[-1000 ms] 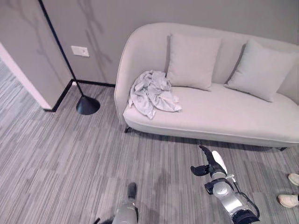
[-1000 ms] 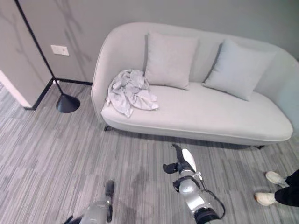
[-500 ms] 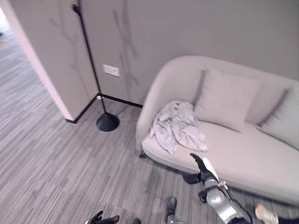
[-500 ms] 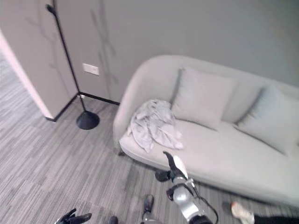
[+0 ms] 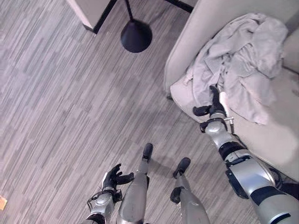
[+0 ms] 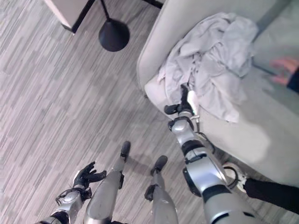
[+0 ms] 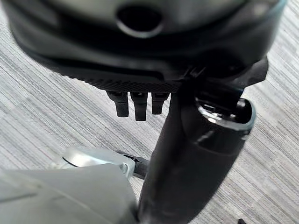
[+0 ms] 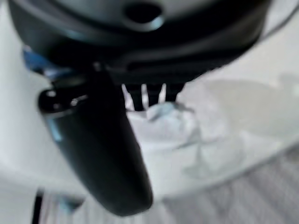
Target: Hang the clothes on the sofa on the clothes rack.
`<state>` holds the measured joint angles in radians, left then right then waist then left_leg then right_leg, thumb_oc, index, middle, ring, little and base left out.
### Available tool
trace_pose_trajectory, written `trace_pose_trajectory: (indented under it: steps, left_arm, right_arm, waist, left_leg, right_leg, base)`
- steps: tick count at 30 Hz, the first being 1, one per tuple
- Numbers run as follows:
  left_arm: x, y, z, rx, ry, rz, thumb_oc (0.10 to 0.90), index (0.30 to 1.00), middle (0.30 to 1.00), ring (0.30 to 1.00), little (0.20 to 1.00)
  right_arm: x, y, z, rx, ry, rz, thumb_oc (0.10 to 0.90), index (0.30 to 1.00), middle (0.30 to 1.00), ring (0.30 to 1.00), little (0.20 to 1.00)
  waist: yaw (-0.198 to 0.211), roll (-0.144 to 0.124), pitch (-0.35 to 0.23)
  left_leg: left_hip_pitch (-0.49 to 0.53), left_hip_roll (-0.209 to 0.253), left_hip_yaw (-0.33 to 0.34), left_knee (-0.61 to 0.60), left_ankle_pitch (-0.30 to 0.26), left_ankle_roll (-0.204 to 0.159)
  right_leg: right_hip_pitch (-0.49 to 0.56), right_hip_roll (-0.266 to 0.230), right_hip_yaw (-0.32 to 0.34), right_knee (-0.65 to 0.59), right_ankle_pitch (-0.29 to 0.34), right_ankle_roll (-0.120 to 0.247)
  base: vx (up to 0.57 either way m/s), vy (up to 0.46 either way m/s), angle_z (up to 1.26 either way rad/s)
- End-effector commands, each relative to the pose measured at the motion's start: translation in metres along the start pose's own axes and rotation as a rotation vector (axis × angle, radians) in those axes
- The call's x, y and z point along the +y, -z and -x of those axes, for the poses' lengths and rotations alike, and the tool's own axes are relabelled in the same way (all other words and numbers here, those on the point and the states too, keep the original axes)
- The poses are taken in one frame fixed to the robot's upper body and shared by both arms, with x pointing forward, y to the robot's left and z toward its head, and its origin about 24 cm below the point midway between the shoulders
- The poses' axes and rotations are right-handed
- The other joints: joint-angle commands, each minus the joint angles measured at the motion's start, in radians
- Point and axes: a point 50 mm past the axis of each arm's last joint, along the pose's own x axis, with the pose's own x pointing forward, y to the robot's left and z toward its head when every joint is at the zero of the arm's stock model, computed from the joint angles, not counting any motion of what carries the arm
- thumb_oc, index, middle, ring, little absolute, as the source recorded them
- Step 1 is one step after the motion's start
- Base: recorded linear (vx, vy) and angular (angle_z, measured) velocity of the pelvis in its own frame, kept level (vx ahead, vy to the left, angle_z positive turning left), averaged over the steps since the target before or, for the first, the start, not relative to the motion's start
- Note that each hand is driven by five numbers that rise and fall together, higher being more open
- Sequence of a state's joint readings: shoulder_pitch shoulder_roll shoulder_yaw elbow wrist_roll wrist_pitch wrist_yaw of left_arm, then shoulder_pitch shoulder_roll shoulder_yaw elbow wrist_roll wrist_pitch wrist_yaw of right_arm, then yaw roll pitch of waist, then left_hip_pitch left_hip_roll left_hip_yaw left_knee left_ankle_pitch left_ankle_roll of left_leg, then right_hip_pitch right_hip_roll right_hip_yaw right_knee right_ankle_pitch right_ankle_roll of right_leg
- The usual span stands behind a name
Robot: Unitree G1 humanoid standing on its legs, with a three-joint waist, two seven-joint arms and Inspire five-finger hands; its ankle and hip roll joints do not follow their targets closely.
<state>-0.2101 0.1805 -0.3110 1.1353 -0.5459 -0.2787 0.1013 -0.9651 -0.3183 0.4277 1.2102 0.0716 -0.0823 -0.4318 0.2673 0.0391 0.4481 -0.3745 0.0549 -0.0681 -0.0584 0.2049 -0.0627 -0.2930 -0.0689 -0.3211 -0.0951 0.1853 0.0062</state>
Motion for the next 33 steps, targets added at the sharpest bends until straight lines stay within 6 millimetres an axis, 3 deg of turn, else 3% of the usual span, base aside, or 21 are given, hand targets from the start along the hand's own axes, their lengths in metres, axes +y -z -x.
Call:
trace_pose_trajectory:
  steps: [1,6,10,12,15,16,20,25,33]
  left_arm:
    - [0.003,0.046,0.02,0.125,-0.003,-0.079,0.8,0.9,0.9,0.9,0.9]
    - [0.005,0.05,0.021,0.143,-0.021,-0.083,0.8,0.9,0.9,0.9,0.9]
    - [0.015,0.058,0.025,0.183,-0.061,-0.085,0.8,0.9,0.9,0.9,0.9]
    - [0.021,0.064,0.027,0.212,-0.085,-0.086,0.8,0.9,0.9,0.9,0.9]
    - [0.024,0.068,0.03,0.23,-0.094,-0.092,0.8,0.9,0.9,0.9,0.9]
    - [0.026,0.072,0.031,0.248,-0.097,-0.1,0.8,0.9,0.9,0.9,0.9]
    - [0.027,0.078,0.035,0.271,-0.09,-0.111,0.8,0.9,0.9,0.9,0.9]
    - [0.021,0.089,0.041,0.319,-0.051,-0.154,0.8,0.9,0.9,0.9,0.9]
    - [0.016,0.096,0.045,0.346,-0.021,-0.175,0.8,0.9,0.9,0.9,0.9]
  right_arm:
    - [-0.001,0.019,0.007,-0.013,0.002,0.013,0.8,0.9,0.9,0.9,0.9]
    - [0.024,0.014,0.021,-0.086,-0.083,0.02,0.8,0.9,0.9,0.9,0.9]
    - [0.038,0.024,0.046,-0.173,-0.164,0.035,0.8,0.9,0.9,0.9,0.9]
    - [0.034,0.036,0.064,-0.21,-0.188,0.022,0.8,0.9,0.9,0.9,0.9]
    - [0.031,0.05,0.077,-0.202,-0.203,0.012,0.8,0.9,0.9,0.9,0.9]
    - [0.029,0.061,0.091,-0.202,-0.234,0.001,0.8,0.9,0.9,0.9,0.9]
    - [0.026,0.083,0.111,-0.154,-0.262,0.004,0.8,0.9,0.9,0.9,0.9]
    - [0.032,0.108,0.143,-0.074,-0.328,-0.013,0.8,0.9,0.9,0.9,0.9]
    - [0.036,0.117,0.156,-0.025,-0.343,-0.041,0.8,0.9,0.9,0.9,0.9]
  waist:
    - [-0.019,-0.043,-0.184]
    - [-0.038,-0.056,-0.195]
    - [-0.07,-0.078,-0.22]
    - [-0.102,-0.097,-0.237]
    - [-0.119,-0.106,-0.248]
    - [-0.14,-0.111,-0.265]
    - [-0.166,-0.109,-0.291]
    - [-0.21,-0.084,-0.35]
    - [-0.228,-0.061,-0.403]
  left_leg:
    - [0.007,0.004,-0.011,-0.029,-0.081,-0.021]
    - [0.026,0.009,-0.002,-0.029,-0.091,-0.02]
    - [0.058,0.016,0.01,-0.029,-0.104,-0.018]
    - [0.094,0.024,0.025,-0.029,-0.117,-0.017]
    - [0.125,0.03,0.037,-0.029,-0.127,-0.016]
    - [0.158,0.035,0.05,-0.029,-0.136,-0.014]
    - [0.21,0.04,0.068,-0.029,-0.15,-0.011]
    - [0.304,0.043,0.102,-0.023,-0.173,-0.007]
    - [0.374,0.047,0.121,-0.019,-0.192,-0.008]
  right_leg:
    - [0.069,-0.058,0.067,0.008,-0.146,0.111]
    - [0.082,-0.055,0.078,0.008,-0.152,0.108]
    - [0.103,-0.052,0.085,0.008,-0.161,0.106]
    - [0.129,-0.048,0.094,0.008,-0.173,0.103]
    - [0.15,-0.045,0.103,0.008,-0.179,0.102]
    - [0.173,-0.045,0.112,0.008,-0.186,0.102]
    - [0.212,-0.045,0.123,0.008,-0.194,0.101]
    - [0.283,-0.043,0.144,0.008,-0.21,0.099]
    - [0.342,-0.037,0.155,0.008,-0.227,0.094]
  base:
    - [0.03,0.021,0.06]
    - [0.03,-0.002,-0.03]
    - [0.04,-0.021,-0.1]
    - [0.06,-0.051,-0.09]
    - [0.04,-0.033,-0.24]
    - [0.05,-0.037,-0.32]
    - [0.04,-0.023,-0.21]
    - [0.04,-0.018,-0.17]
    - [0.04,-0.017,-0.11]
